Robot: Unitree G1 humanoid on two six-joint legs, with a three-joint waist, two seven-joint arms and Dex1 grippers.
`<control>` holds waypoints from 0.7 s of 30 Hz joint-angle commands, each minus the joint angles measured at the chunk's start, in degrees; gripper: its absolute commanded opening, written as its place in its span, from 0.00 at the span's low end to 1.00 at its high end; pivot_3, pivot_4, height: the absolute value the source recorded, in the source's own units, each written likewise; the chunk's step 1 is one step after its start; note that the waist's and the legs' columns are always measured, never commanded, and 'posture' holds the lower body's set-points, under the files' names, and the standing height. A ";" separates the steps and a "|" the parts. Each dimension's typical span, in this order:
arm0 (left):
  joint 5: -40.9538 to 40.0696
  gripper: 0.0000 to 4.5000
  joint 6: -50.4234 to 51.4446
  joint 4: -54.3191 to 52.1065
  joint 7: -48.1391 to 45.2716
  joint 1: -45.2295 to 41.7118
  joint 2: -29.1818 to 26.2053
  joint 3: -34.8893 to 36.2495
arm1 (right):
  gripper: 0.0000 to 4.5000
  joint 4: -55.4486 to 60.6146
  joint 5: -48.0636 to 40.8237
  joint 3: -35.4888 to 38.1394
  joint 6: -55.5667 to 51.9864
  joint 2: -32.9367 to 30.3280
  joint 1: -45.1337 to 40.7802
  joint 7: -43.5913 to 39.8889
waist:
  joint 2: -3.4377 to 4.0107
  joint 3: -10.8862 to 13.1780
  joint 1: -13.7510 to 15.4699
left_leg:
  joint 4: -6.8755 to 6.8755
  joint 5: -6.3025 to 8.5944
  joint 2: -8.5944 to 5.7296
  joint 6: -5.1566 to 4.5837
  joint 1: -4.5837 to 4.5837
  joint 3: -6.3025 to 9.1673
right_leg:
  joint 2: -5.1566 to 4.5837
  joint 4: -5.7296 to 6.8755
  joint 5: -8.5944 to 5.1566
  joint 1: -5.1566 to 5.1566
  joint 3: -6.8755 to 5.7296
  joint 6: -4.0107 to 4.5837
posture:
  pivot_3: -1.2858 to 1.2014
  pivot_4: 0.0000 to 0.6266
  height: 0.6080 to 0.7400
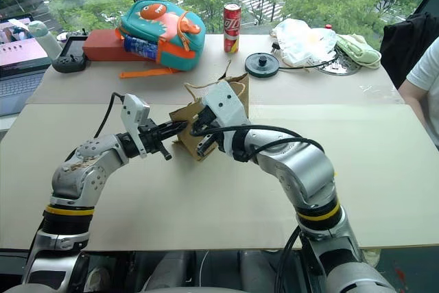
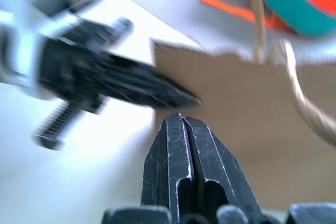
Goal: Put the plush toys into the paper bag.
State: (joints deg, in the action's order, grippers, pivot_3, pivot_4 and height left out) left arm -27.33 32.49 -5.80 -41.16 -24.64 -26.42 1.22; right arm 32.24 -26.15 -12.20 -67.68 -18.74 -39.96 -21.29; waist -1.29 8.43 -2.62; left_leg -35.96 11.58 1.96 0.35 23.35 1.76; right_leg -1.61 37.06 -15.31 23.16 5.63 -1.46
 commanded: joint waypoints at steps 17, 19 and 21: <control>-10.77 0.00 2.38 -2.15 -20.68 -3.45 -13.50 6.38 | 0.00 5.77 -18.27 32.90 10.07 -17.47 18.22 -18.42 | -0.02 0.02 -0.19 | 0.05 0.00 0.04 0.00 -0.02 -0.01 | 0.11 -0.06 -0.02 -0.01 0.02 -0.03 | 0.52 0.24 0.99; -9.82 0.00 0.61 -0.61 -25.19 -3.46 -16.50 5.30 | 0.00 5.10 -20.22 34.69 10.99 -19.39 19.76 -20.61 | -0.03 0.02 -0.08 | 0.06 0.00 0.04 0.00 -0.06 -0.06 | 0.08 -0.08 -0.04 -0.04 0.03 -0.02 | 0.52 0.24 0.99; -8.25 0.00 -2.09 1.33 -29.53 -3.75 -18.78 4.19 | 0.00 4.66 -21.72 36.09 11.68 -21.70 21.50 -22.88 | -0.03 0.02 0.06 | 0.05 0.00 0.04 0.00 -0.04 -0.07 | 0.07 -0.12 -0.07 -0.05 0.04 -0.05 | 0.52 0.24 0.99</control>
State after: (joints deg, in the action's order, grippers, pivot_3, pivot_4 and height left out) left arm -36.19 33.22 -5.18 -66.63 -27.21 -43.90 5.76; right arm 36.32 -45.68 21.36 -58.08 -38.94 -18.70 -41.93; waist -1.31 8.45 -2.55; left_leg -35.92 11.58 1.99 0.35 23.32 1.68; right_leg -1.55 36.93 -15.43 23.10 5.67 -1.60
